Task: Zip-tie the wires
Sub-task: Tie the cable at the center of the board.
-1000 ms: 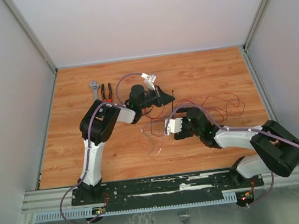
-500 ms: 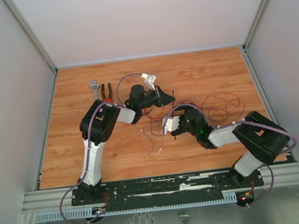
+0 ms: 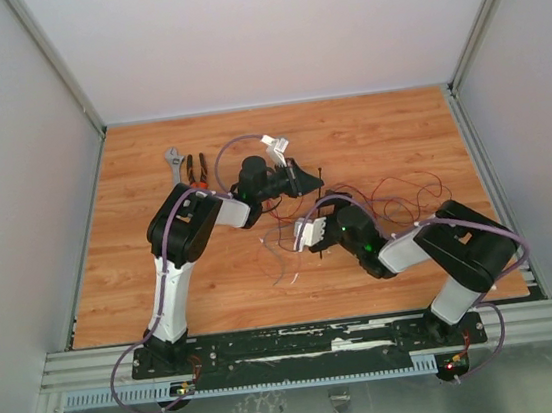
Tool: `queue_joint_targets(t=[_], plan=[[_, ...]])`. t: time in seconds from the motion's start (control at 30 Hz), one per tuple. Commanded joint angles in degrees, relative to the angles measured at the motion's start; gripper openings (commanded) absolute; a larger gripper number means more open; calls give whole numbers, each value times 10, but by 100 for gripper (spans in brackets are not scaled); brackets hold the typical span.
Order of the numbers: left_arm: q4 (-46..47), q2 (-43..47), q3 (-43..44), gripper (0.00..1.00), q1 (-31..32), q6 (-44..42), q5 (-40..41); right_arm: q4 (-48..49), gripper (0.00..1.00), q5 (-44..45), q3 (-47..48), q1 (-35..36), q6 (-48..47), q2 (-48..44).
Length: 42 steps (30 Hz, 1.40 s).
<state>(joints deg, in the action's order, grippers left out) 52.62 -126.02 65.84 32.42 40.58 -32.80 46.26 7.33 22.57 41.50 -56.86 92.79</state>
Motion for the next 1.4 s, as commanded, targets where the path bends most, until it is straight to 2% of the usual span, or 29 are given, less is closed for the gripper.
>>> queue_joint_targets(t=[0.0, 0.43, 0.97, 1.37], plan=[[9, 16, 13, 0, -1, 3, -10, 20, 99, -1, -17, 12, 11, 29], [9, 20, 17, 0, -1, 14, -13, 54, 99, 1, -22, 29, 11, 53], [9, 13, 21, 0, -1, 19, -10, 51, 99, 11, -38, 80, 25, 22], [9, 11, 24, 0, -1, 20, -10, 33, 86, 10, -40, 94, 54, -8]])
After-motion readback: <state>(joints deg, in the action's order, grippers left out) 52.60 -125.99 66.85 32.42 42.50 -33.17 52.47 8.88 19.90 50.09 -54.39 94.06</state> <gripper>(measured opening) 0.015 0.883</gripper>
